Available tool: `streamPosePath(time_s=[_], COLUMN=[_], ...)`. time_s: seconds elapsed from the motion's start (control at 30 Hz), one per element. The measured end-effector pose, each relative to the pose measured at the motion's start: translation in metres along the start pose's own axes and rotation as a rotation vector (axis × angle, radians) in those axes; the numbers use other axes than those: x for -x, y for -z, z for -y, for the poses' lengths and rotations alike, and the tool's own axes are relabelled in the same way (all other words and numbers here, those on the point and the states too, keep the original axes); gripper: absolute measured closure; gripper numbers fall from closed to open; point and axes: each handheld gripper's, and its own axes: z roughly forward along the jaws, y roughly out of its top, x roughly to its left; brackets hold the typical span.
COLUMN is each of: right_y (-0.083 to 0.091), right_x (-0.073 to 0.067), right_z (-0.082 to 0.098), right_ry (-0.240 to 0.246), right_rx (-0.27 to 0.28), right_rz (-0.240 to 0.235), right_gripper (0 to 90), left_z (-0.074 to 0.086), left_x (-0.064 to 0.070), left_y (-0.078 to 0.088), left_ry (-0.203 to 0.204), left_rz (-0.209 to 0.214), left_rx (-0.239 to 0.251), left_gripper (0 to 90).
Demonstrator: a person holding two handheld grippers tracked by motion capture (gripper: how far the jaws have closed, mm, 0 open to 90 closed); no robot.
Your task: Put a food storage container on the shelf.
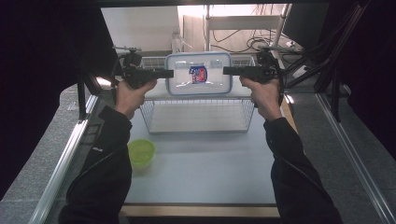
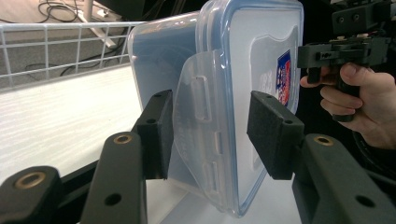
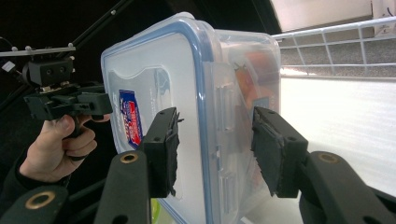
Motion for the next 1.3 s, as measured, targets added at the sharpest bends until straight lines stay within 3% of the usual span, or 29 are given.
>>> streamPosePath(time_s=[0.2, 0.47, 0.57, 0.77, 0.83, 0.93, 1.03, 1.07, 1.1, 1.3], right_y=[-0.004, -0.006, -0.006, -0.009, -0.011, -0.013, -0.015, -0.015, -0.014, -0.012], right_x=[0.006, 0.005, 0.004, -0.003, -0.004, 0.0, 0.003, 0.004, 0.005, -0.001], right_z=[-0.002, 0.0, 0.001, 0.002, 0.004, 0.007, 0.008, 0.009, 0.009, 0.008], right_ry=[-0.015, 0.034, 0.059, 0.111, 0.131, 0.116, 0.107, 0.093, 0.089, 0.146], right_rx=[-0.004, 0.03, 0.043, 0.04, 0.024, 0.027, 0.021, 0.03, 0.033, 0.025], right_rz=[-0.001, 0.028, 0.046, 0.108, 0.142, 0.128, 0.125, 0.108, 0.097, 0.123], right_gripper=[52.3, 50.8, 50.4, 50.8, 52.8, 54.0, 52.0, 53.5, 55.8, 57.4], left_z=[0.001, 0.008, 0.01, 0.011, 0.012, 0.011, 0.008, 0.007, 0.007, 0.005], left_x=[-0.003, 0.008, 0.007, 0.006, 0.003, -0.001, 0.0, -0.001, 0.0, 0.007], left_y=[-0.003, -0.008, -0.009, -0.012, -0.013, -0.014, -0.017, -0.019, -0.019, -0.018], left_ry=[-0.002, -0.131, -0.135, -0.137, -0.119, -0.08, -0.092, -0.102, -0.094, -0.162], left_rz=[-0.002, -0.084, -0.082, -0.122, -0.11, -0.098, -0.174, -0.172, -0.209, -0.243], left_rx=[0.015, 0.052, 0.061, 0.058, 0.065, 0.07, 0.05, 0.045, 0.063, 0.048], left_gripper=[51.7, 44.2, 44.0, 37.4, 36.1, 35.7, 32.3, 31.8, 30.5, 34.4])
